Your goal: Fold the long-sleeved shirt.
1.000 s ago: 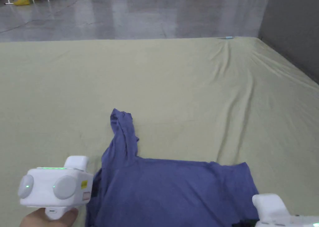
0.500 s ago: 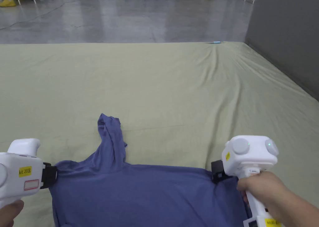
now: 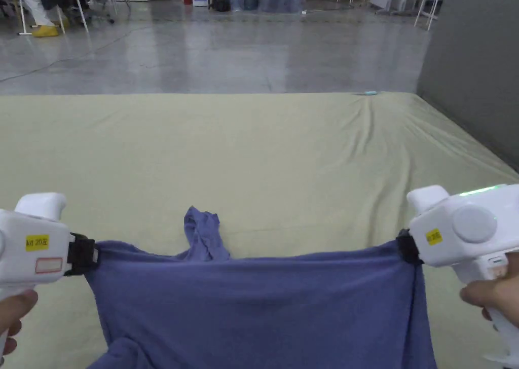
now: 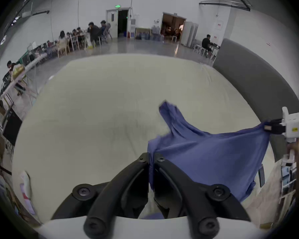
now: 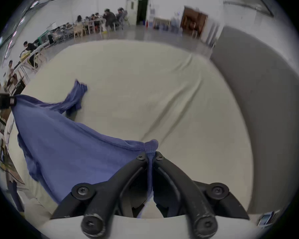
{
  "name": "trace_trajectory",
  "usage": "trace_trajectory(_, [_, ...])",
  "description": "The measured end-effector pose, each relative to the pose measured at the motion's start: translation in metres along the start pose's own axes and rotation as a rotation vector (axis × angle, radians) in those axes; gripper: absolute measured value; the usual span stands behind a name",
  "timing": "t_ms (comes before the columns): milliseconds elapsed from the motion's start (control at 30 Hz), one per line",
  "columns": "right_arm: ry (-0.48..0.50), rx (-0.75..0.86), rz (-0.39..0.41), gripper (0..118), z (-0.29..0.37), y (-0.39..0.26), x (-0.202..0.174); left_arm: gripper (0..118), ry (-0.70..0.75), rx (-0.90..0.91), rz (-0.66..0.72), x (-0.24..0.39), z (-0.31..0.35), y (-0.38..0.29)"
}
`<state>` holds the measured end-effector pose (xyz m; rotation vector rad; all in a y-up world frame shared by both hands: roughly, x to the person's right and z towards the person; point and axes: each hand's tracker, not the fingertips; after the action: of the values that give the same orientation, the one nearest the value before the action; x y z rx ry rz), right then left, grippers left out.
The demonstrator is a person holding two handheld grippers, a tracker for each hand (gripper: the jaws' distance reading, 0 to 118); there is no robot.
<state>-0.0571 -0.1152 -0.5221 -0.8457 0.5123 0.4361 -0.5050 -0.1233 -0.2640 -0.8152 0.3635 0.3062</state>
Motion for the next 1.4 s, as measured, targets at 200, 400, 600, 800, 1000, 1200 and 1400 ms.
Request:
trace_trajectory(200, [-0.038, 0.201, 0.062, 0, 0.097, 0.085, 0.023, 0, -0.051, 0.212, 0.031, 0.002, 0.071, 0.086])
trace_trajectory(400, [-0.270, 0.346, 0.223, 0, 0.146, 0.197, 0.017, 0, -0.019, 0.355, 0.022, 0.018, 0.123, 0.199])
trace_trajectory(600, [-0.433, 0.410, 0.284, 0, 0.176, 0.304, 0.009, 0, 0.030, 0.420, 0.023, 0.040, 0.152, 0.300])
trace_trajectory(800, [-0.549, 0.502, 0.194, 0, 0.209, 0.381, 0.022, 0, -0.076, 0.503, 0.251, 0.022, 0.174, 0.386])
trace_trajectory(1000, [-0.587, 0.593, 0.125, 0, 0.255, 0.404, 0.026, 0, -0.035, 0.630, 0.160, 0.041, 0.218, 0.428])
trace_trajectory(1200, [-0.549, 0.651, 0.075, 0, 0.272, 0.403, 0.029, 0, 0.021, 0.646, 0.073, 0.047, 0.227, 0.430])
trace_trajectory(1400, [-0.400, 0.524, 0.126, 0, 0.191, 0.375, 0.025, 0, 0.056, 0.449, -0.005, 0.035, 0.169, 0.384])
